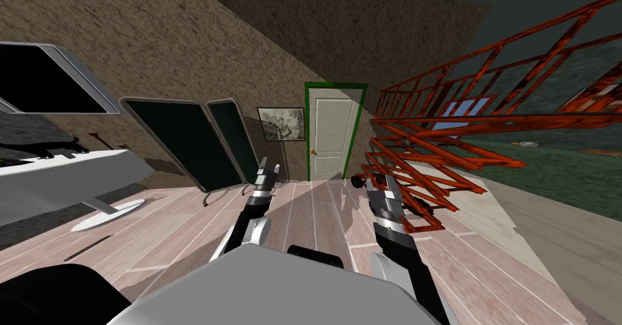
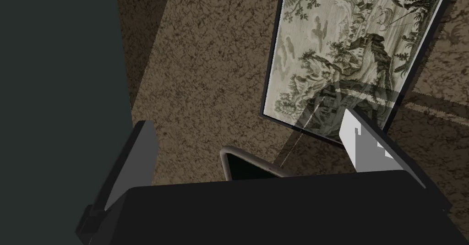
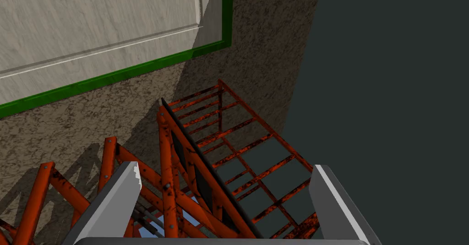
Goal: Pull the door open
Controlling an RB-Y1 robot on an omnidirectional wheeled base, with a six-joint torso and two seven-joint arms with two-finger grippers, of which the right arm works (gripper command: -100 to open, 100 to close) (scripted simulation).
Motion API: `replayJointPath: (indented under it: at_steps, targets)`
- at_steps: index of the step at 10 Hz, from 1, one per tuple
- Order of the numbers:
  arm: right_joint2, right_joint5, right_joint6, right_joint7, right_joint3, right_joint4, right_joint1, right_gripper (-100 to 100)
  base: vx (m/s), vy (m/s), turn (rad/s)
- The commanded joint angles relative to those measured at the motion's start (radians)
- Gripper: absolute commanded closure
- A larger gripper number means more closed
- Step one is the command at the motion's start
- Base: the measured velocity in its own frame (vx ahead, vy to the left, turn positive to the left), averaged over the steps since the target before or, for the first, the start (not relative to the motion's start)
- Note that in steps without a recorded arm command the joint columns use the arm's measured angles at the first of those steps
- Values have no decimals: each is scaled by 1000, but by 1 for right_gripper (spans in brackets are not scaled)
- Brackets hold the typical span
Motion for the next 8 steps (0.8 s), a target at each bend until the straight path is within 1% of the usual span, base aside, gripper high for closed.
replayJointPath:
  at_steps: [1,3,4,5,6,7,8]
  targets:
    - [-9,-10,-8,-20,-5,29,-12,-100,50,11,124]
    - [-21,-27,-20,-51,-14,74,-31,-100,114,20,137]
    - [-24,-31,-23,-59,-16,86,-36,-100,95,6,91]
    - [-32,-43,-31,-81,-22,119,-50,-100,98,0,127]
    - [-35,-49,-36,-92,-25,135,-57,-100,95,-5,108]
    - [-42,-61,-44,-115,-31,168,-71,-100,114,9,176]
    - [-46,-69,-50,-129,-35,189,-80,-100,122,8,145]
